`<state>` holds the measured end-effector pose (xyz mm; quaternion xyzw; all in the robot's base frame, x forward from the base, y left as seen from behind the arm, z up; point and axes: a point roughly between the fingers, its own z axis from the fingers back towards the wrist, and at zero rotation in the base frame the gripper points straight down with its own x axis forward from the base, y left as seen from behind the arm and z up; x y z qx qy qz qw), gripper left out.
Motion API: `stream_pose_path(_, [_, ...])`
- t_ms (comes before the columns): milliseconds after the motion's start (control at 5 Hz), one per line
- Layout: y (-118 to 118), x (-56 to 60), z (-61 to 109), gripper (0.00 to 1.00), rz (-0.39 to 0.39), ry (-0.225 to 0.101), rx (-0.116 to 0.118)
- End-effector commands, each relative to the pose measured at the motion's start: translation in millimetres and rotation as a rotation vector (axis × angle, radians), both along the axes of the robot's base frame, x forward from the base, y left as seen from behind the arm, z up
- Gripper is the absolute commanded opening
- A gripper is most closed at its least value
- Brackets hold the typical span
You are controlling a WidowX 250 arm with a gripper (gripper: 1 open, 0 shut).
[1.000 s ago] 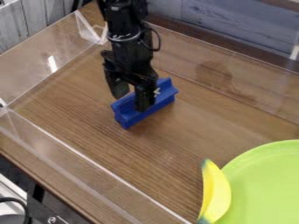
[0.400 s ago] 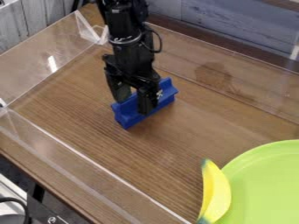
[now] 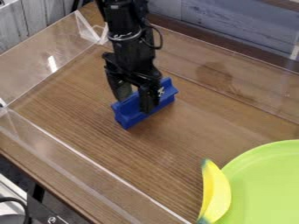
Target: Remove the blue object from inside the green plate and put it on the table
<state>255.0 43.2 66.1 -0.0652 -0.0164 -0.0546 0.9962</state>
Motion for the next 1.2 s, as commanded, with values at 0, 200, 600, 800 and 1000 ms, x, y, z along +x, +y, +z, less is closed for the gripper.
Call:
stream_pose_path(0, [3, 7.2, 14.1, 1.00, 0.003, -0.063, 0.011])
stream_pose_path(200, [5, 8.6, 12.8, 1.00, 0.006, -0.067, 0.009])
stream_pose_path(600, [8, 9.0, 10.4, 1.00, 0.013, -0.068, 0.008])
stream_pose_path(800, [9, 8.7, 9.0, 1.00, 0.019, -0.067, 0.007])
stream_pose_path(1000, [11, 11.2, -2.3, 1.00, 0.021, -0.054, 0.015])
